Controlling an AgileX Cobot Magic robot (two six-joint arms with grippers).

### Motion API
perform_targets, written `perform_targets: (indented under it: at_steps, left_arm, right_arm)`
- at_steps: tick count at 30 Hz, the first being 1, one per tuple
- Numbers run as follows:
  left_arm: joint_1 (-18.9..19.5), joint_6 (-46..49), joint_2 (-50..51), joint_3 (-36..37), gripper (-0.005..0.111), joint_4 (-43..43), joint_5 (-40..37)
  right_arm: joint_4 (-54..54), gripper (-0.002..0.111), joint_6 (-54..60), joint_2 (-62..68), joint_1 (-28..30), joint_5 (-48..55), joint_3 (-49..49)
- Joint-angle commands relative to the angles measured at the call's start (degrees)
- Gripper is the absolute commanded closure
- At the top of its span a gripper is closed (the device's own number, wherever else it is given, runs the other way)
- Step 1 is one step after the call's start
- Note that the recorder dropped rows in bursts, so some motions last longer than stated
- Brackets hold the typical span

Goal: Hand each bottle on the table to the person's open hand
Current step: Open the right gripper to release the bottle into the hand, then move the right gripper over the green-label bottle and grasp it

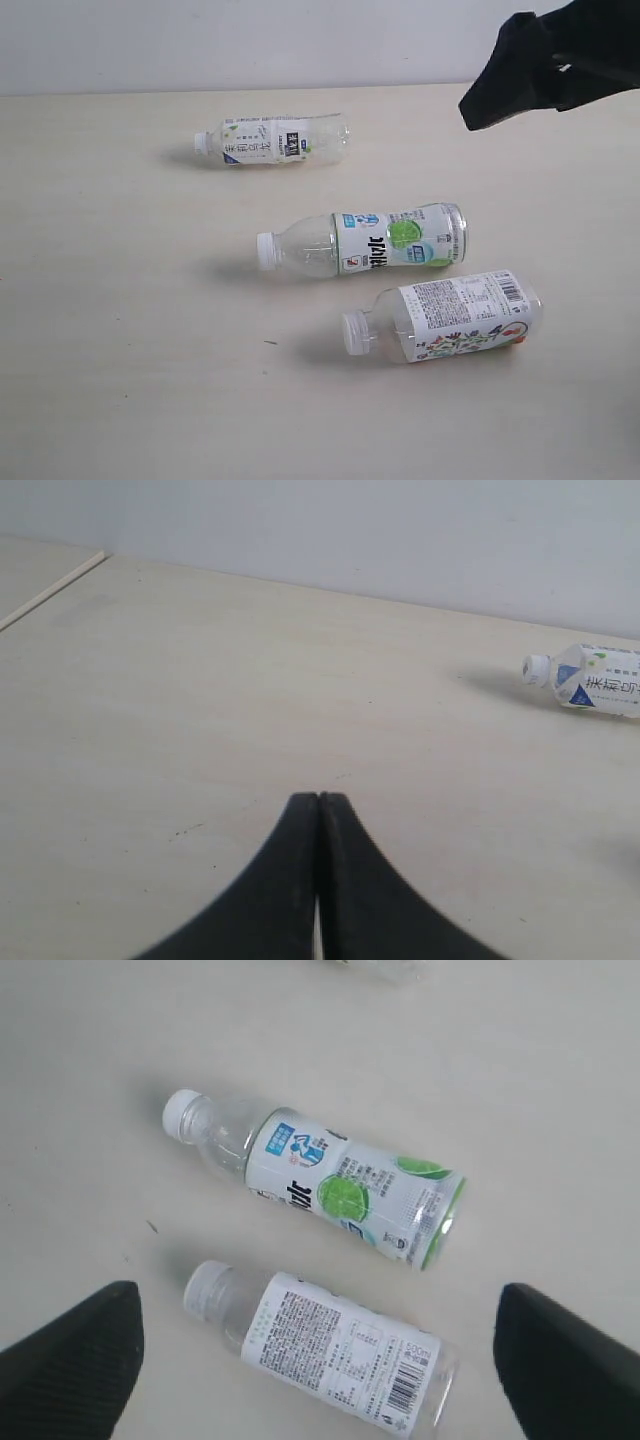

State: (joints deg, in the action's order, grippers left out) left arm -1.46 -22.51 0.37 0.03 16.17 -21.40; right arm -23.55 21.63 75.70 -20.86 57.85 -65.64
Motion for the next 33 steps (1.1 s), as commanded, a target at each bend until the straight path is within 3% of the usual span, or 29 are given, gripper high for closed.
perform_targets:
  at_steps: [1,11,29,33]
  left_arm:
    - [-0.34,-0.23,-0.37,-0.03,0.107,0.02,0.09]
    - [-0.34,-0.23,-0.37,-0.03,0.107,0.02,0.09]
    - [-0.34,-0.23,-0.37,-0.03,0.107,0.02,0.09]
    - [-0.34,-0.23,-0.37,-0.03,0.107,0.02,0.09]
  right_arm:
    - [-0.60,0.019,9.96,0.61,-0.50,-0.61,0.20]
    - [-8.38,0.019,54.63,8.10,-0.50,-2.81,0.20]
    - [-10.17,0.022,66.82,8.72,-0.50,-2.89,0.20]
    - [-8.86,0.023,66.72,8.85,-2.78,-3.79,0.20]
